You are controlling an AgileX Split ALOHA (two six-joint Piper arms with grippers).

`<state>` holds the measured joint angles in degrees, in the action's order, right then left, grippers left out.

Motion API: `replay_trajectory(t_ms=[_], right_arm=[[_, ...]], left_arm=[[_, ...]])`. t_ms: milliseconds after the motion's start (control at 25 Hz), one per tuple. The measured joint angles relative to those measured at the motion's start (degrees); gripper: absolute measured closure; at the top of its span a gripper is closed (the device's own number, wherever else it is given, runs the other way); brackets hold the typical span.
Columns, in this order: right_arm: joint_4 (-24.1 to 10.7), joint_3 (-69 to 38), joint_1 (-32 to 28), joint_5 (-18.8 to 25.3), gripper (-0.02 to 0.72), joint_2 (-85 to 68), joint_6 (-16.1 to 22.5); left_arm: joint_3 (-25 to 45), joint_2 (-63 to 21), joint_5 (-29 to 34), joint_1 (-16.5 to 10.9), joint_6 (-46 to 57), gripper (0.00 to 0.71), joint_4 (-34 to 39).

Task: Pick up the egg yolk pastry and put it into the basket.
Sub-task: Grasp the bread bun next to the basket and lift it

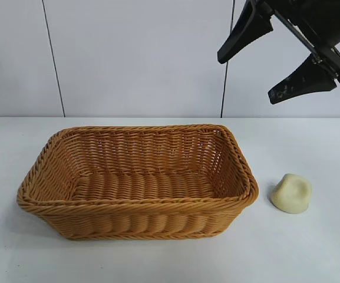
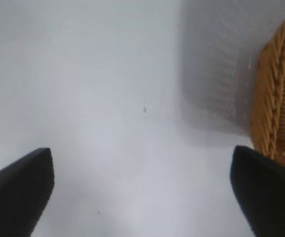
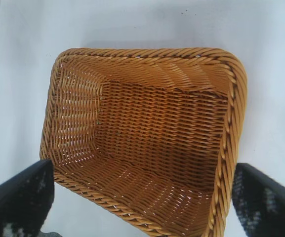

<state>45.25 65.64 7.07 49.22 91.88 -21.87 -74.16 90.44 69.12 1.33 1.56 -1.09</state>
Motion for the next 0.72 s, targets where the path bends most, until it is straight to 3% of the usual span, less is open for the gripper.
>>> replay_trajectory(t_ms=[320,560,720], right_arm=[[0.0,0.0,0.0,0.0,0.008,0.0,0.0],[0.0,0.0,0.0,0.0,0.008,0.0,0.0],[-0.9,0.0,0.0,0.4,0.008,0.0,0.0]], left_arm=[[23.5,-26.6,0.4,0.0,0.0,0.014,1.1],[39.5,-44.7,-3.7,0.0,0.0,0.014,1.1],[45.0,-56.8,-6.8,0.0,0.0,0.014,1.1]])
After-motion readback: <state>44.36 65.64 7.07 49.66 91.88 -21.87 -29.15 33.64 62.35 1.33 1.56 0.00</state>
